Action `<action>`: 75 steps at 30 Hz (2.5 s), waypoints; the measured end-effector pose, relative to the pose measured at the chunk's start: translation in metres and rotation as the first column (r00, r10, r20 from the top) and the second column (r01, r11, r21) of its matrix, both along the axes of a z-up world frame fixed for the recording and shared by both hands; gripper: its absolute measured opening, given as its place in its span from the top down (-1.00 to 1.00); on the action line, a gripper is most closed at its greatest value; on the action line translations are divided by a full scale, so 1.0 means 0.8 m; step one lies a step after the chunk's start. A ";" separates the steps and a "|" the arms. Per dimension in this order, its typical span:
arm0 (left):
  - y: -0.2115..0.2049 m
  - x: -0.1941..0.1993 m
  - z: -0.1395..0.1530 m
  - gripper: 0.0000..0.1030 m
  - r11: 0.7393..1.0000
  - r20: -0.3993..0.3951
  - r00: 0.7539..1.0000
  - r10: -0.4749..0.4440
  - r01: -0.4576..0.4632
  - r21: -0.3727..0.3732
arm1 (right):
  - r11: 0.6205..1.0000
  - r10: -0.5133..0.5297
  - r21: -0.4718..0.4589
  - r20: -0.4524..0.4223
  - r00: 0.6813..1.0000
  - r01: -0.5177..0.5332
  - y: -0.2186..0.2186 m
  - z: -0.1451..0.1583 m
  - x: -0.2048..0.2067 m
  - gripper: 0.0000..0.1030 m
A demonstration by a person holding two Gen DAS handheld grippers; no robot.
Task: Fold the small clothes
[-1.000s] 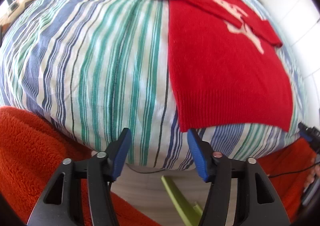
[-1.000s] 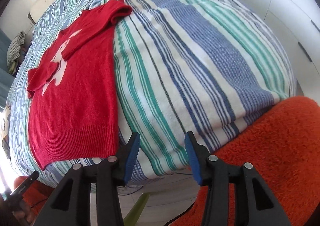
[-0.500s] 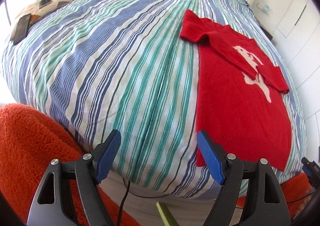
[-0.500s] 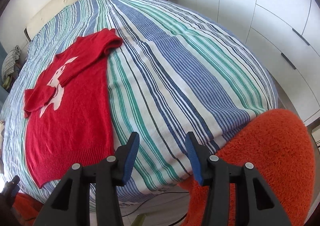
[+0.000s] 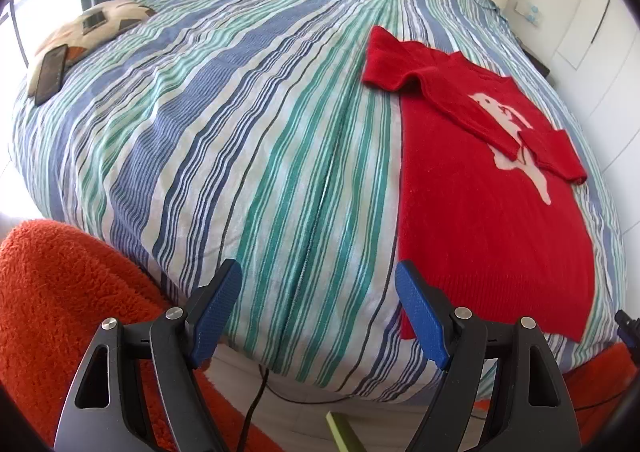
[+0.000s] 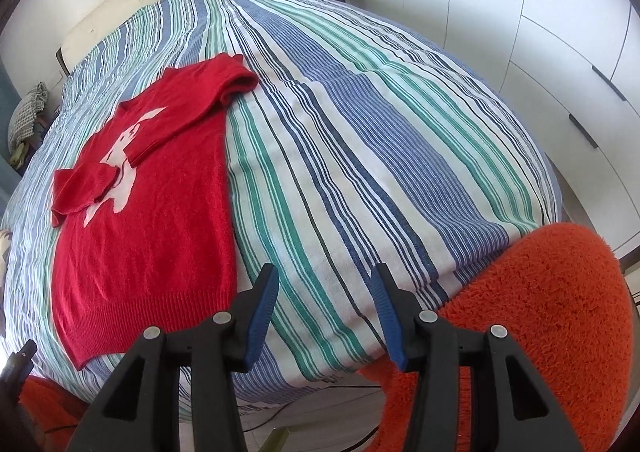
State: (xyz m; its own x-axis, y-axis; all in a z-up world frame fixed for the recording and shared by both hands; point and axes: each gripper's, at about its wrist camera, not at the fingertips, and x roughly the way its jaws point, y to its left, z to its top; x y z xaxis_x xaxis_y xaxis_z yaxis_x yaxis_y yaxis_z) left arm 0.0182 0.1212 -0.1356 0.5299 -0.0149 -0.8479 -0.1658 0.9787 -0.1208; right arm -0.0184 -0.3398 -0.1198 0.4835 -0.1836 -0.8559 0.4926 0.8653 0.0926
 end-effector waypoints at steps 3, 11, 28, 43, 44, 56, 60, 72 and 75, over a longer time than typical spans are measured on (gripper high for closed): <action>0.000 -0.001 0.001 -0.57 1.000 0.003 1.000 0.001 -0.001 0.004 | 1.000 0.007 -0.002 0.000 1.000 -0.007 0.002 0.000 0.000 0.07; 0.005 -0.002 0.007 -0.63 1.000 0.026 0.999 0.020 -0.020 0.003 | 0.930 0.352 -0.137 0.061 0.934 -0.341 0.050 0.054 0.060 0.05; 0.015 0.009 -0.012 -0.63 0.998 -0.061 0.997 0.055 -0.056 -0.008 | 0.593 0.765 -0.170 -0.186 0.617 -0.787 0.163 -0.055 0.357 0.77; -0.006 0.014 -0.023 -0.63 0.999 -0.093 0.995 0.022 -0.018 0.049 | 0.986 -0.062 0.163 0.159 0.985 0.035 -0.339 0.037 0.216 0.80; -0.009 0.014 -0.024 -0.63 0.998 -0.094 0.995 0.015 -0.010 0.060 | 0.978 -0.096 0.198 0.157 0.983 0.064 -0.349 0.026 0.209 0.80; -0.014 0.015 -0.027 -0.63 0.994 -0.103 0.995 0.007 0.004 0.105 | 0.831 -0.309 0.540 0.258 0.915 0.129 -0.383 -0.045 0.163 0.09; -0.018 0.015 -0.028 -0.63 0.992 -0.106 0.994 -0.004 0.017 0.121 | 0.812 -0.376 0.539 0.187 0.908 0.225 -0.389 -0.057 0.164 0.93; -0.014 0.018 -0.032 -0.63 0.994 -0.119 0.993 0.003 0.010 0.109 | 0.868 -0.407 0.359 0.117 0.906 0.343 -0.389 -0.057 0.144 0.95; -0.014 0.016 -0.030 -0.63 0.994 -0.109 0.994 0.000 0.012 0.109 | 0.879 -0.388 0.355 0.143 0.911 0.319 -0.390 -0.057 0.140 0.95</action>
State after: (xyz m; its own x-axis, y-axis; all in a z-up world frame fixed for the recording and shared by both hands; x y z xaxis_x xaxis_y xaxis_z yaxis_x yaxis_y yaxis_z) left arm 0.0307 0.1099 -0.1598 0.4347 0.0778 -0.8972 -0.1659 0.9861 0.0052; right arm 0.0932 -0.6517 -0.1654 0.6071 -0.1109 -0.7869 0.6999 0.5436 0.4634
